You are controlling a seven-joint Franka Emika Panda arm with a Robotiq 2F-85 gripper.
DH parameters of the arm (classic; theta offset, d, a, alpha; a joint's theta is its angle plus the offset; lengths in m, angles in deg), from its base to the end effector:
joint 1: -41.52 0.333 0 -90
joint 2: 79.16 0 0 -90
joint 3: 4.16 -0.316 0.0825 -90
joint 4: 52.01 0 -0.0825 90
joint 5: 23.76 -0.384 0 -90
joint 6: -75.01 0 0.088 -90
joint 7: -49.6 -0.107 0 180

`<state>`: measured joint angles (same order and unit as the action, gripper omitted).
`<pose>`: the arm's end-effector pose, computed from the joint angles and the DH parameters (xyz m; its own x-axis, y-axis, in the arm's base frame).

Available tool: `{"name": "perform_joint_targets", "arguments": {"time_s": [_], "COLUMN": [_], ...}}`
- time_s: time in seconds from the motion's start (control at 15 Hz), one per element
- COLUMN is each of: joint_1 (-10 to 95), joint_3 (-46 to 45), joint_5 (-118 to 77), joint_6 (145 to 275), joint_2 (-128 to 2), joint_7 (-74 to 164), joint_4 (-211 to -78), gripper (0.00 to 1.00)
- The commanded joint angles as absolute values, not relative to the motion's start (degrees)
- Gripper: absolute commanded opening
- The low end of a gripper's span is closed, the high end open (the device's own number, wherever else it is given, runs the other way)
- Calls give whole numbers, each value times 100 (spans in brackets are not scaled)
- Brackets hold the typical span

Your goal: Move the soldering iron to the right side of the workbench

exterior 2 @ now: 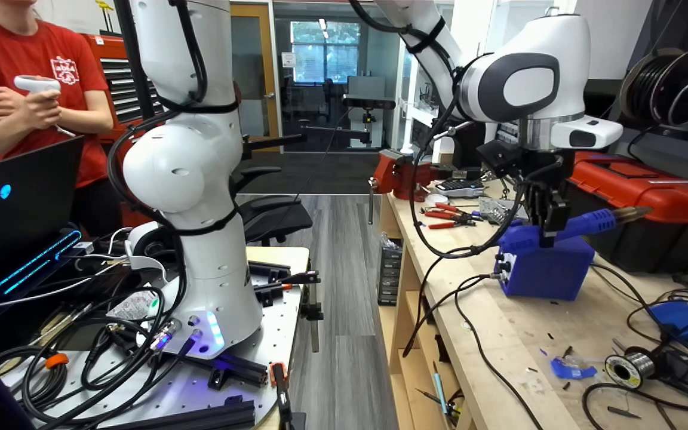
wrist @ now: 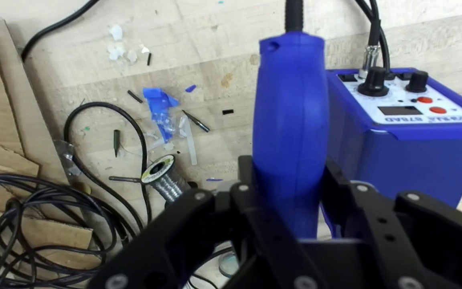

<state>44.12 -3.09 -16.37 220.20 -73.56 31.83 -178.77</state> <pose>0.5615 0.0165 0.3568 0.9556 -0.1761 0.2361 -0.1874 -0.9819 0.0261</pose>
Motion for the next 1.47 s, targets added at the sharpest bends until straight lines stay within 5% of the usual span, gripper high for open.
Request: {"name": "perform_joint_targets", "arguments": {"time_s": [0.0, 1.4], "joint_1": [4360, 4236], "joint_3": [-302, -325], "joint_5": [-1652, -2123], "joint_6": [21815, 21792], "joint_2": [-7280, -5585], "joint_7": [3282, 4117], "joint_4": [-17909, -17269], "gripper": [16, 16]}}
